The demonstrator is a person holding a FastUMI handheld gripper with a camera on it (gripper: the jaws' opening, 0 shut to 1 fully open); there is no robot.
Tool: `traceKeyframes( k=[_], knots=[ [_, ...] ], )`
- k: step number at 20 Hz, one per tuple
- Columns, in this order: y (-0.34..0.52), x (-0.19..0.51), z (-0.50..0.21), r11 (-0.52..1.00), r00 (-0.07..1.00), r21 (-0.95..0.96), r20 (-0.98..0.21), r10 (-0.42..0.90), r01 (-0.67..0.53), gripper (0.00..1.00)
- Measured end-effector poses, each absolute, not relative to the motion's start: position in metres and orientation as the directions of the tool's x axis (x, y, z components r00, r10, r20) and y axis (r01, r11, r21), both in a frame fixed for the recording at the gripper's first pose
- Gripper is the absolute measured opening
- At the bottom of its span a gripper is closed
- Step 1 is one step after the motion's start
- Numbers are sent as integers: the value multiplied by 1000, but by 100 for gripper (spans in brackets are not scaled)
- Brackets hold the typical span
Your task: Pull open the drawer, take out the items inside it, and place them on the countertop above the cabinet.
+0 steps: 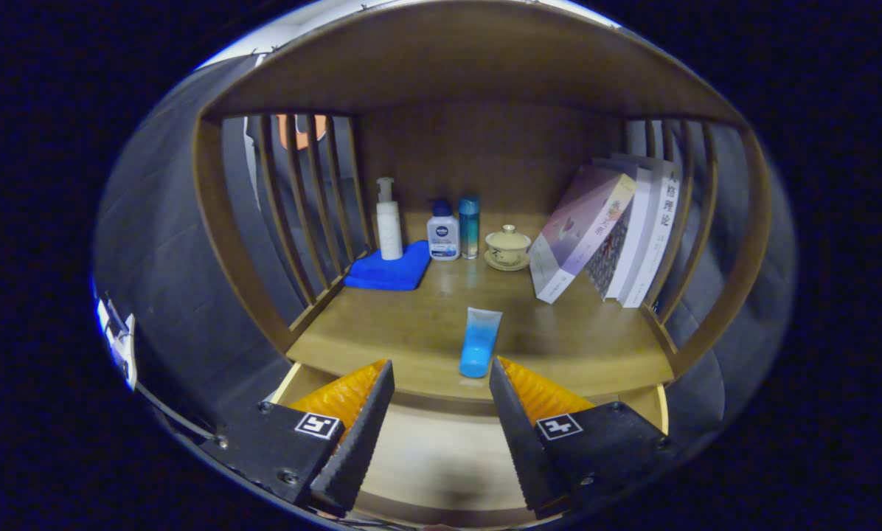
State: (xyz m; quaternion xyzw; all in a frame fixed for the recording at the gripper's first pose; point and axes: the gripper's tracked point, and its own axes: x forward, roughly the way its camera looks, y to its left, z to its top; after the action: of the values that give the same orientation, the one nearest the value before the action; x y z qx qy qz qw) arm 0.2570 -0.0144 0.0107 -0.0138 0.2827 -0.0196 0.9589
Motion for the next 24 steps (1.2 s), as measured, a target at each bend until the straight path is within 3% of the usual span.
traceKeyframes(
  k=[11, 13, 24],
  knots=[
    [7, 152, -18, 999, 950, -41, -312, 5, -19, 84],
    [4, 137, -38, 998, 960, -64, -281, -14, -4, 87],
    [-14, 75, -107, 993, 991, -89, -100, -88, 80, 88]
  ],
)
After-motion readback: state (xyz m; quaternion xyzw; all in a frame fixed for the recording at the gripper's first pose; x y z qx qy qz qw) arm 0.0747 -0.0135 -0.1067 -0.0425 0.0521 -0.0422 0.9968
